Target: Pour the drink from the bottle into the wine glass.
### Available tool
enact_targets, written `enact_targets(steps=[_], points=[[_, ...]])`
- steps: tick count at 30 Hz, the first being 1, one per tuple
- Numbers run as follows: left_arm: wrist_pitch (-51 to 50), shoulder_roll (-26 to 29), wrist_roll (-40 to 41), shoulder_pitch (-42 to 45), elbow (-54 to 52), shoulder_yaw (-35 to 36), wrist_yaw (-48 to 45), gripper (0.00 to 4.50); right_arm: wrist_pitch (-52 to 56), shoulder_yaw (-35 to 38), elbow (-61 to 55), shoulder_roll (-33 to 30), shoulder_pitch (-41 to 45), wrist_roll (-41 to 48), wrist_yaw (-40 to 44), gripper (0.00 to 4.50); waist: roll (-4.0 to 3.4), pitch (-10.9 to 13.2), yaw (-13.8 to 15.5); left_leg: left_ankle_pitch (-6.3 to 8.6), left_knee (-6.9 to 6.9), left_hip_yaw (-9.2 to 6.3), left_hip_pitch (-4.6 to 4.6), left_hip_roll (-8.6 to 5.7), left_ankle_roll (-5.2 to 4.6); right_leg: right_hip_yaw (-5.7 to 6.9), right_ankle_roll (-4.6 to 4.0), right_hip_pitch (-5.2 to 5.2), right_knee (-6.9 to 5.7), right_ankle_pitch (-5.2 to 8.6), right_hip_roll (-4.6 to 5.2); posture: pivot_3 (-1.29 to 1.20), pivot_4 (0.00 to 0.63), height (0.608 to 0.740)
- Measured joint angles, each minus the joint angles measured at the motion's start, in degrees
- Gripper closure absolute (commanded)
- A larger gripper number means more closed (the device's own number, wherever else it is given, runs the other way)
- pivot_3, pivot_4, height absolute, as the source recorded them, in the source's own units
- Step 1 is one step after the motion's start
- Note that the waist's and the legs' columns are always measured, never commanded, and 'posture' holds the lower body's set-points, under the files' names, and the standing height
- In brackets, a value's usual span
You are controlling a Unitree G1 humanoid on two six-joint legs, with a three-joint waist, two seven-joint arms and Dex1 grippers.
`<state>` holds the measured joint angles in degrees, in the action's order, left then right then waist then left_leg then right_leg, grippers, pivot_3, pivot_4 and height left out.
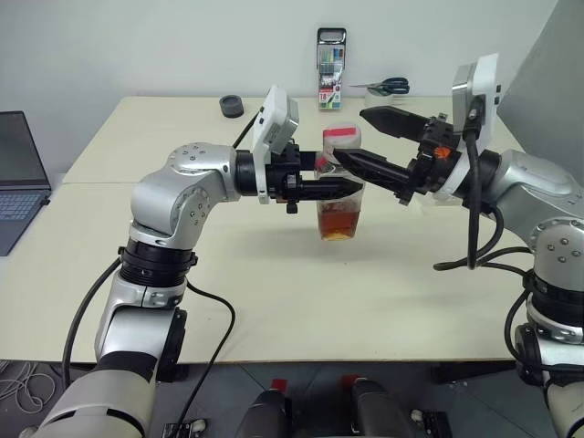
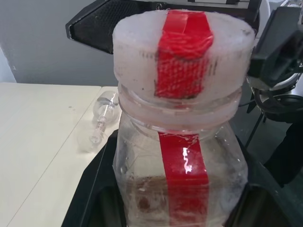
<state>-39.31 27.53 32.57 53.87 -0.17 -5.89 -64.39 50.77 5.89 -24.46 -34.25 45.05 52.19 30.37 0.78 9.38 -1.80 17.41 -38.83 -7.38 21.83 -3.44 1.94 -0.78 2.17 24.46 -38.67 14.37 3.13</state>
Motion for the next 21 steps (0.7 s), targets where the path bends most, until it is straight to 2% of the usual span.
enact_targets(steps=[8,16,19,21], points=[[0.00,0.01,0.01,0.00,-0.12,0.00,0.01,2.53,2.07,1.06,-0.31,0.71,0.04,5.33,-0.50,0.03,0.00,0.00,-0.01,0.00,0.00,0.00,0.00,0.00,0.00,0.00,0.00,0.00,0.00,0.00,0.00,0.00,0.150,0.740],[0.00,0.02,0.00,0.00,-0.12,0.00,-0.03,2.53,0.98,-0.63,0.09,4.07,1.65,3.44,-2.17,0.03,0.00,0.00,-0.02,0.00,0.00,-0.01,0.00,0.00,0.00,0.00,0.00,0.00,-0.01,0.00,0.00,0.00,0.150,0.740],[0.00,0.06,0.00,0.01,-0.12,0.00,-0.03,2.53,0.74,-0.83,0.24,4.22,2.09,2.87,-2.10,0.65,0.00,0.00,-0.01,0.00,0.00,0.00,0.00,-0.01,0.00,0.01,0.00,0.00,0.00,0.00,0.00,0.00,0.150,0.740],[0.00,0.06,0.00,0.01,-0.11,0.00,-0.02,2.53,0.68,-1.16,0.26,4.50,2.12,2.47,-2.01,1.28,0.00,0.00,-0.01,0.00,0.00,0.00,0.00,0.00,0.00,0.01,0.00,0.00,0.00,0.00,0.00,0.00,0.150,0.740]])
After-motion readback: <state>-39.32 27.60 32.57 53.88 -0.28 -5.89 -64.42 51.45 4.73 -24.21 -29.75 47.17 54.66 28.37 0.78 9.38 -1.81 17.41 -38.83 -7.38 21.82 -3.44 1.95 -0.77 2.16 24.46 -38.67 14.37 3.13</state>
